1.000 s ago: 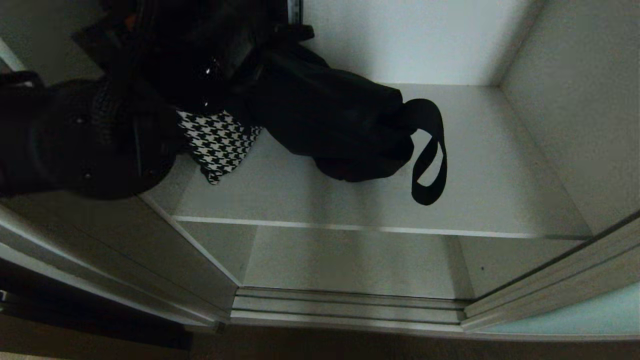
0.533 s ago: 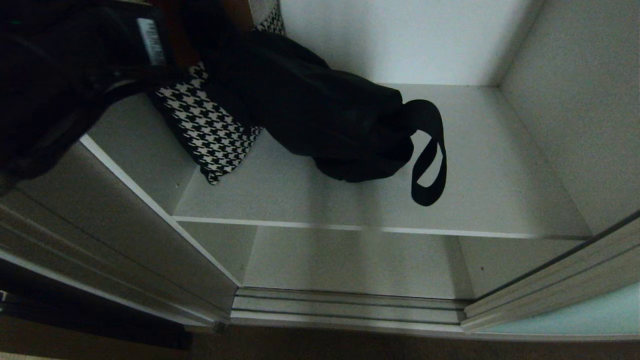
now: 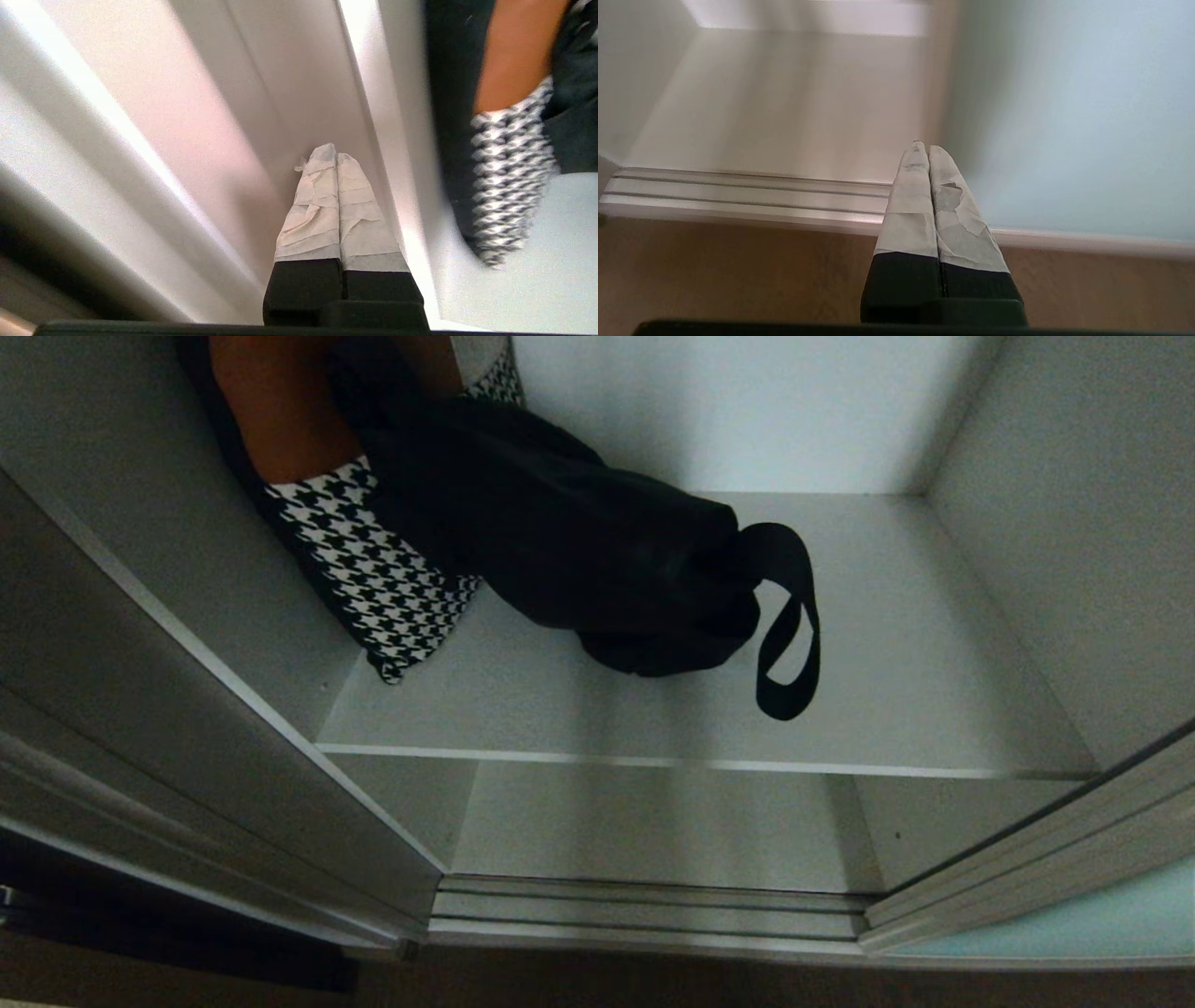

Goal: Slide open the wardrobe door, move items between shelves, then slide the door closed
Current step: Place the bag on the higher shelf

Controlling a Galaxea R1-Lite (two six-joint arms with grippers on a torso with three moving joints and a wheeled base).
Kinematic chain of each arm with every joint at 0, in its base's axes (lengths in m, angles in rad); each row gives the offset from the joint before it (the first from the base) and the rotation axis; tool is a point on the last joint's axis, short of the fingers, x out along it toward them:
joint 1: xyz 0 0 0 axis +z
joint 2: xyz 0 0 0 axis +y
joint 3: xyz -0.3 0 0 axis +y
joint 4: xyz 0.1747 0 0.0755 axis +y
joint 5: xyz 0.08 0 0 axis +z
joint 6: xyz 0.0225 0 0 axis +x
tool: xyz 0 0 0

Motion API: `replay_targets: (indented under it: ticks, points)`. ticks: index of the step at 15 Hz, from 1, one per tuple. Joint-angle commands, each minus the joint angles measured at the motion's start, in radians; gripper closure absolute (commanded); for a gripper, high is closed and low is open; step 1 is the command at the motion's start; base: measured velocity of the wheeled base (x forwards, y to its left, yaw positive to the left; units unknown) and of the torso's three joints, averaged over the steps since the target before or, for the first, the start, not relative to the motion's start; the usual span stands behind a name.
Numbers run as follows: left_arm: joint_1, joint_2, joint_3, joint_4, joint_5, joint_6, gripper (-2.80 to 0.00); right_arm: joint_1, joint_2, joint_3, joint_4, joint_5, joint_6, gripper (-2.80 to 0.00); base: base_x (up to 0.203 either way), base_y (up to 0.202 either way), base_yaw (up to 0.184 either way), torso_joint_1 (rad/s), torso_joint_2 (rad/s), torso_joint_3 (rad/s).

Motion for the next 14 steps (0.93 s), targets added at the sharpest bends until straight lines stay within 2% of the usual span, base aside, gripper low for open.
replay_targets:
  ticks: [1, 3, 5, 7, 9, 11, 12, 14]
  points:
    - [0.096, -0.184, 0.143, 0.004, 0.032, -0.006, 0.0, 0.0, -0.002, 0.0, -0.001, 0.0, 0.0, 0.0, 0.0, 0.0, 0.0, 0.0, 0.0, 0.0]
    - [0.13, -0.317, 0.273, 0.015, 0.03, -0.017, 0.0, 0.0, -0.002, 0.0, -0.001, 0.0, -0.002, 0.0, 0.0, 0.0, 0.0, 0.0, 0.0, 0.0]
    - [0.149, -0.405, 0.346, 0.057, 0.029, -0.044, 0.0, 0.0, -0.001, 0.0, -0.001, 0.0, -0.001, 0.0, 0.0, 0.0, 0.0, 0.0, 0.0, 0.0]
    - [0.154, -0.468, 0.37, 0.136, 0.004, -0.079, 0.0, 0.0, -0.001, 0.0, -0.001, 0.0, 0.0, 0.0, 0.0, 0.0, 0.0, 0.0, 0.0, 0.0]
    - [0.155, -0.481, 0.369, 0.165, -0.02, -0.093, 0.0, 0.0, -0.001, 0.0, -0.001, 0.0, 0.0, 0.0, 0.0, 0.0, 0.0, 0.0, 0.0, 0.0]
    - [0.159, -0.555, 0.381, 0.24, -0.066, -0.134, 0.0, 0.0, -0.002, 0.0, -0.001, 0.0, 0.0, 0.0, 0.0, 0.0, 0.0, 0.0, 0.0, 0.0]
    - [0.171, -0.592, 0.407, 0.266, -0.082, -0.164, 0.0, 0.0, -0.002, 0.0, -0.001, 0.0, 0.0, 0.0, 0.0, 0.0, 0.0, 0.0, 0.0, 0.0]
    - [0.186, -0.624, 0.467, 0.276, -0.113, -0.182, 0.0, 0.0, -0.001, 0.0, -0.001, 0.0, 0.0, 0.0, 0.0, 0.0, 0.0, 0.0, 0.0, 0.0]
